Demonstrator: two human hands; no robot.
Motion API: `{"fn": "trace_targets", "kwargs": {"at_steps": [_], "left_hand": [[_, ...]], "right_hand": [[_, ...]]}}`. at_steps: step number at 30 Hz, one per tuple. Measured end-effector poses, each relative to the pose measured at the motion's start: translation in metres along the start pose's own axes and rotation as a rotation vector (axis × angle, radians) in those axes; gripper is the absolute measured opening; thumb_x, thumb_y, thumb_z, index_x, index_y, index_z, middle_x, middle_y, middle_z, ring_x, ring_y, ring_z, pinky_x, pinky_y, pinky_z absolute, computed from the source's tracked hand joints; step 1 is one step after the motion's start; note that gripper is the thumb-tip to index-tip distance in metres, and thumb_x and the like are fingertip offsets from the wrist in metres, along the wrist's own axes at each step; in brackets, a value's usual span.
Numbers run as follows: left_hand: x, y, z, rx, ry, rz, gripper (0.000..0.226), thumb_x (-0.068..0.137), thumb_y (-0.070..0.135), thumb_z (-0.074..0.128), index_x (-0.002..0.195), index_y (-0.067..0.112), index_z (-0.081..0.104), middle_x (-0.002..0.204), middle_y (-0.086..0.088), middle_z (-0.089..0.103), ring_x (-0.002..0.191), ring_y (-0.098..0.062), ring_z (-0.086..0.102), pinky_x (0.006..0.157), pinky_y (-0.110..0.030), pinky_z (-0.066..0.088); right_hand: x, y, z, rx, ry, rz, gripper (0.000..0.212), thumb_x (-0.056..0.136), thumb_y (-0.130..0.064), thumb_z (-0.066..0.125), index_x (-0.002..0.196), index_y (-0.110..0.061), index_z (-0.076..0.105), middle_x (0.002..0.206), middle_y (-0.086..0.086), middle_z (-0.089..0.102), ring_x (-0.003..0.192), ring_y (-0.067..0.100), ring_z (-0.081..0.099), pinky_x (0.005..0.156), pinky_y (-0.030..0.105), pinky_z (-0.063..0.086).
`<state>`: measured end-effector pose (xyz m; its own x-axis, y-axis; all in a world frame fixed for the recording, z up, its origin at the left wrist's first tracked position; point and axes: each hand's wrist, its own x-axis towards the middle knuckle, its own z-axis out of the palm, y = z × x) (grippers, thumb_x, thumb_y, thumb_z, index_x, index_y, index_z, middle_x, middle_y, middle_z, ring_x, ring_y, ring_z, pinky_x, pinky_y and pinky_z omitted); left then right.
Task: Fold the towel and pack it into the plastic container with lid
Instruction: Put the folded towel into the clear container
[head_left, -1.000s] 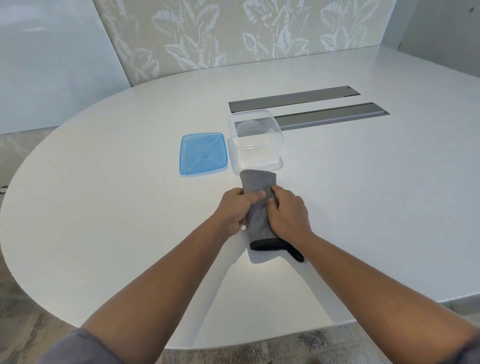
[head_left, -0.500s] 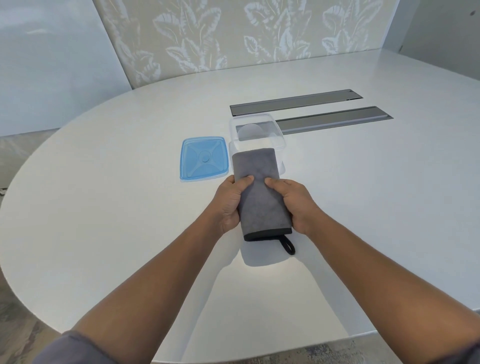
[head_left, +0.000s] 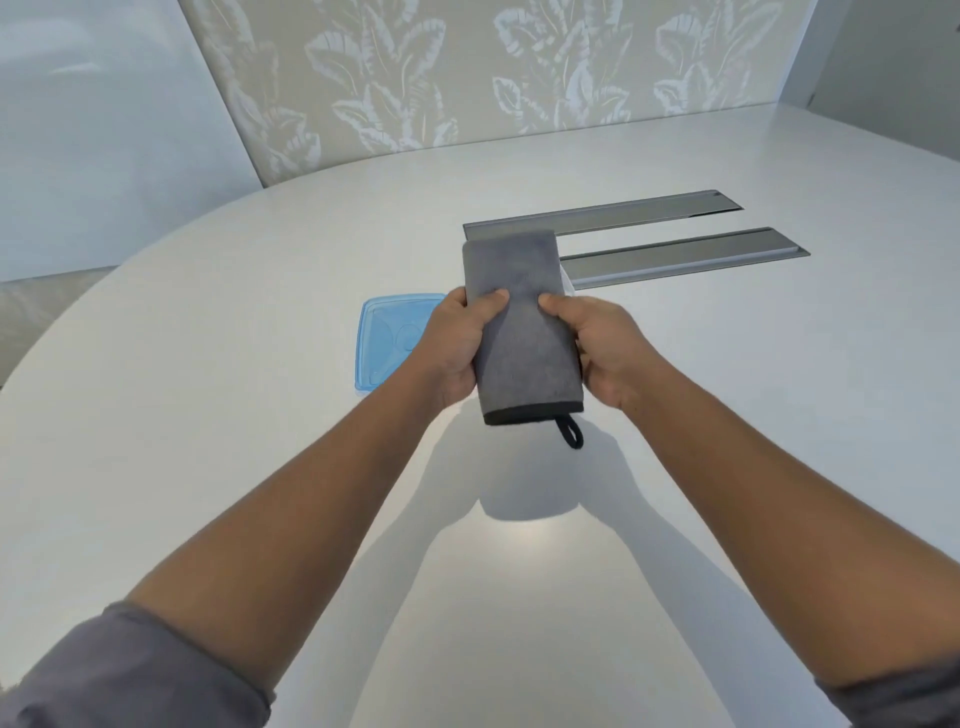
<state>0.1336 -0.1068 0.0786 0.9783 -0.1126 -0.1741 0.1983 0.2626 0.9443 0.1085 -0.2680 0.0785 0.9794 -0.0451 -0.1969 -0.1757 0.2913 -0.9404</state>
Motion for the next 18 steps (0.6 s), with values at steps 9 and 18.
{"fn": "trace_targets", "kwargs": {"at_steps": [9, 18], "left_hand": [[0.074, 0.057, 0.011, -0.007, -0.035, 0.156, 0.034, 0.100, 0.002, 0.059, 0.132, -0.005, 0.051, 0.130, -0.026, 0.064, 0.108, -0.037, 0.066, 0.096, -0.052, 0.056], [0.126, 0.051, 0.009, 0.066, 0.001, 0.130, 0.040, 0.099, -0.002, 0.058, 0.137, -0.004, 0.048, 0.136, -0.023, 0.062, 0.123, -0.041, 0.062, 0.099, -0.058, 0.053]], "right_hand": [[0.082, -0.059, 0.014, -0.176, -0.004, -0.231, 0.022, 0.093, -0.016, 0.073, 0.110, -0.004, 0.070, 0.097, 0.005, 0.078, 0.077, 0.013, 0.075, 0.060, 0.024, 0.056], [0.150, -0.052, 0.001, -0.339, 0.001, -0.281, 0.020, 0.092, -0.016, 0.074, 0.110, -0.009, 0.069, 0.106, 0.004, 0.076, 0.090, 0.012, 0.073, 0.079, 0.027, 0.058]]}}
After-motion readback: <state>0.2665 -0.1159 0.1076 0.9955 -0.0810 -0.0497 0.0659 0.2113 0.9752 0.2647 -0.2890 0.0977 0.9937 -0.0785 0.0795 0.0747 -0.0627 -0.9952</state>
